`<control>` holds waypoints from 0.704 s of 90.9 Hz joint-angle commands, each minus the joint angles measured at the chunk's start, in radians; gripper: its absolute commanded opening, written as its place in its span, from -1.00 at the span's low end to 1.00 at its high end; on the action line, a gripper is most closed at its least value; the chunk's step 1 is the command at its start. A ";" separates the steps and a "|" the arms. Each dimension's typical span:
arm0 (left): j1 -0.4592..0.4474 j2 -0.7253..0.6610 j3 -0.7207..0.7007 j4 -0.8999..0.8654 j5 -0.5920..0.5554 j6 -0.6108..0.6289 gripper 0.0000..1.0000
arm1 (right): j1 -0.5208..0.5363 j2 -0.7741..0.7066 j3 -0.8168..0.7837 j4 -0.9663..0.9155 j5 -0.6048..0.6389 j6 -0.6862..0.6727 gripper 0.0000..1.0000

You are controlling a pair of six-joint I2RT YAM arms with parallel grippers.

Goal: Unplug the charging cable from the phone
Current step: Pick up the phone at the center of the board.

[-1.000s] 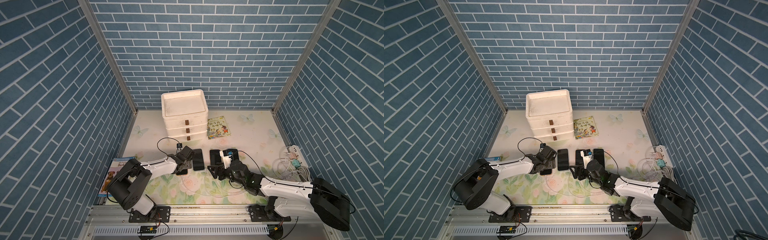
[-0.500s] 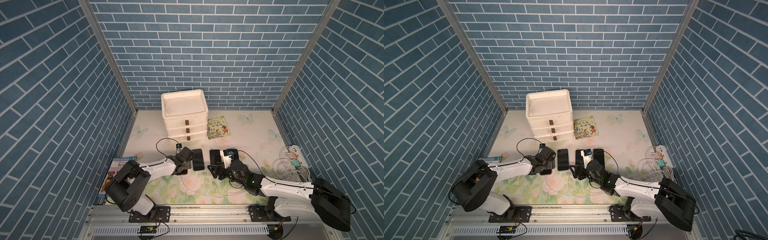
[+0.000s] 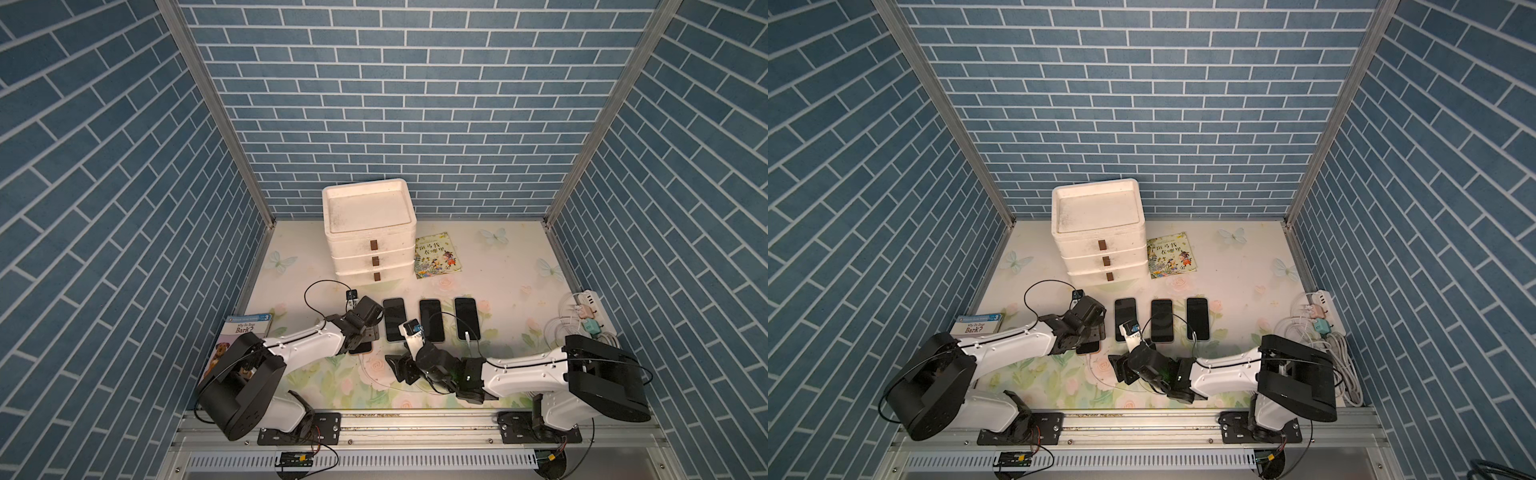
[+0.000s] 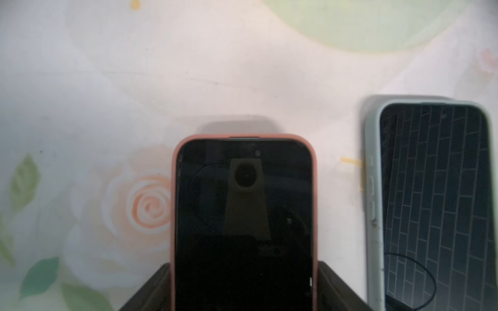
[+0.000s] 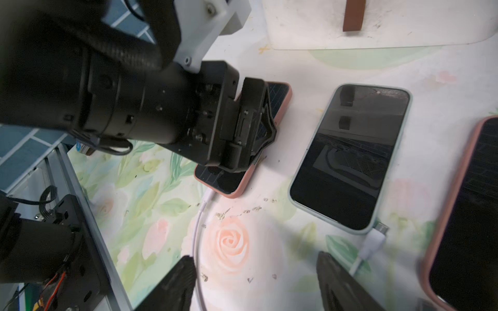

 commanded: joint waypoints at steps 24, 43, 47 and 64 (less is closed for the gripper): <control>0.005 -0.128 -0.045 0.074 -0.071 -0.055 -1.00 | -0.056 0.089 -0.015 0.225 -0.219 -0.035 0.51; 0.005 -0.203 -0.055 0.092 -0.109 -0.072 -1.00 | -0.057 0.124 -0.023 0.268 -0.310 -0.042 0.35; 0.005 -0.220 -0.057 0.090 -0.115 -0.077 -1.00 | -0.053 0.126 -0.024 0.276 -0.317 -0.043 0.33; 0.006 -0.279 -0.075 0.098 -0.119 -0.097 -1.00 | -0.037 0.143 -0.011 0.291 -0.348 -0.058 0.25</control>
